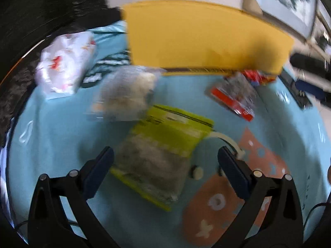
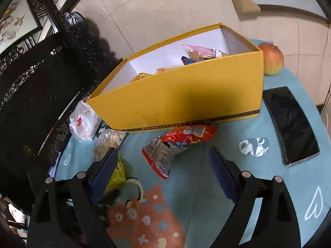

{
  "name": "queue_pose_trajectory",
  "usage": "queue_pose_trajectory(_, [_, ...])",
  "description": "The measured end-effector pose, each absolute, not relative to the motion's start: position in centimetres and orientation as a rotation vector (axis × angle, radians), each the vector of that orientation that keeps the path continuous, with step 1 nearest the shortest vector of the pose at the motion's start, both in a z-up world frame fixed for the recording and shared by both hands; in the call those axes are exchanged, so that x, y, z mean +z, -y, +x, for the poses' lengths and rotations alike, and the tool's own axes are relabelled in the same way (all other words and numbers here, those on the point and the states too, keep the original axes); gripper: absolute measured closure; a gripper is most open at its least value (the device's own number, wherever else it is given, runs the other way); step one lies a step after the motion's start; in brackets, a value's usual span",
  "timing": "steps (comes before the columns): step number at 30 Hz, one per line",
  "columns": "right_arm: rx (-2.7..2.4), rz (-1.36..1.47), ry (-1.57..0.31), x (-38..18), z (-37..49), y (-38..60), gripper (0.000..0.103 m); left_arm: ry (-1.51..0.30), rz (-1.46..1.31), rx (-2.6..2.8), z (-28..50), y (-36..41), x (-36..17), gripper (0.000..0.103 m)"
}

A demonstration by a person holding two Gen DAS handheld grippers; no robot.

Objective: Organize snacks
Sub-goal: 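Grasp the green seed bag with the left tool while the right tool grasps the clear candy bag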

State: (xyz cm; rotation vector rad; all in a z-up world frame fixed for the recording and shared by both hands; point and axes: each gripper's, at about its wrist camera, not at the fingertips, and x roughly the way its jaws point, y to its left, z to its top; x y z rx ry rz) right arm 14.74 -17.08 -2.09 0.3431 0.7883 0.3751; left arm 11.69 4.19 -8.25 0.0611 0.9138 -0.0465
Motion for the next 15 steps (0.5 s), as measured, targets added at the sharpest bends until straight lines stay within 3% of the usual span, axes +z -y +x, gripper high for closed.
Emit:
queue_pose_trajectory(4, [0.36, 0.36, -0.8, -2.6, 14.9, 17.7, 0.013, -0.882, 0.164, -0.047, 11.4, -2.0, -8.5, 0.002])
queue_pose_trajectory(6, [0.349, 0.357, -0.812, -3.0, 15.1, 17.6, 0.013, -0.888, 0.183, -0.065, 11.5, -1.3, -8.6, 0.007])
queue_pose_trajectory(7, [0.346, 0.352, -0.821, -3.2, 15.3, 17.5, 0.013, -0.881, 0.179, -0.079, 11.4, -1.2, -8.5, 0.026])
queue_pose_trajectory(9, [0.337, 0.349, -0.83, -3.5, 15.4, 17.5, 0.013, -0.872, 0.176, -0.112, 11.6, -0.9, -8.0, 0.052])
queue_pose_trajectory(15, [0.294, 0.336, -0.836, -4.1, 15.8, 17.7, 0.013, -0.859, 0.105, -0.149, 12.0, -1.8, -8.0, 0.054])
